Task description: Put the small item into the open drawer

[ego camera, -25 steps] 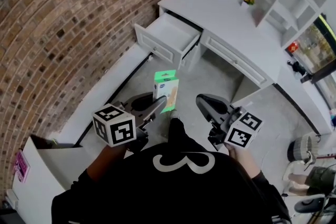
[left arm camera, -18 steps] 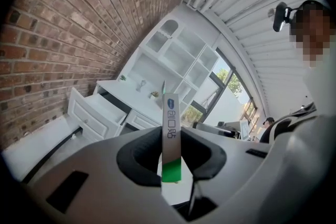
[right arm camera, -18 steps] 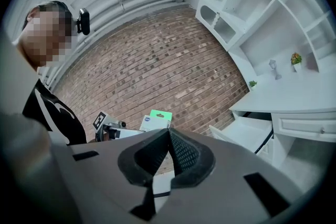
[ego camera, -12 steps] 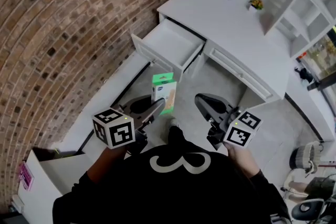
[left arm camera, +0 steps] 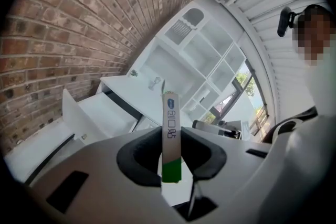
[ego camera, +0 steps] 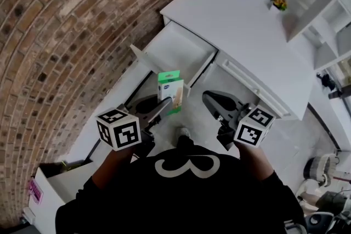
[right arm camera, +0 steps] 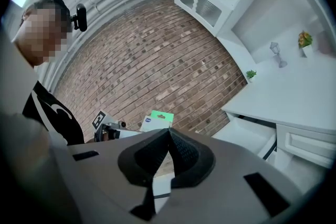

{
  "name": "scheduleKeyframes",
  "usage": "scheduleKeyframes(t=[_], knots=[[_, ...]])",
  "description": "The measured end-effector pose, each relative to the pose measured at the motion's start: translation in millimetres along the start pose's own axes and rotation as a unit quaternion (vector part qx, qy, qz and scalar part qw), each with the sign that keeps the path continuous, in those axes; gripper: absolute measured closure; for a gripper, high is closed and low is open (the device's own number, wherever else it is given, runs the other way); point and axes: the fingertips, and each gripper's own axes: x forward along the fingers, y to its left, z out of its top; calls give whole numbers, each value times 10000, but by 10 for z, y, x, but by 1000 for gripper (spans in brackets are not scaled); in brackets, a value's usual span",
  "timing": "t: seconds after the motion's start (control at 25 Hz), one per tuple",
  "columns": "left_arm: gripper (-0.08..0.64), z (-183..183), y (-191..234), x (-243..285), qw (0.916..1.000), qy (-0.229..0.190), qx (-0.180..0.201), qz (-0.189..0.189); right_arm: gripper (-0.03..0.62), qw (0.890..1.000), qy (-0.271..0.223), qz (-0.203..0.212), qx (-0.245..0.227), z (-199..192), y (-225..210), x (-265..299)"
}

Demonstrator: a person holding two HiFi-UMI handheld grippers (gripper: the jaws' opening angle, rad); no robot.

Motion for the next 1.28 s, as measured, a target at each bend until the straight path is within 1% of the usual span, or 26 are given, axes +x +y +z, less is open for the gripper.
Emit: scheduleKeyframes(t=[0.28, 0.56, 0.68, 0.88, 1.12, 1.28], knots=[[469, 337, 156, 380, 9999, 26, 139, 36, 581, 10000, -62, -9, -56, 304, -402, 110], [469, 465, 296, 615, 9994, 196, 280, -30, 581, 9998, -89, -179, -79, 394, -566, 157], [469, 522, 355, 726, 9988, 322, 352, -117, 581, 9993, -123, -336, -50, 440, -646, 170], [469, 716, 591, 907, 9967, 599, 458, -311, 582, 9972, -293, -683, 3, 588, -799, 317], [469, 927, 848, 1158, 9916, 991, 672, -493, 581, 9927, -528, -1082, 108, 755, -998, 449], [469, 974, 1054, 1349, 9862, 1334, 789, -577, 581, 9875, -742, -1374, 211, 830, -1149, 496]])
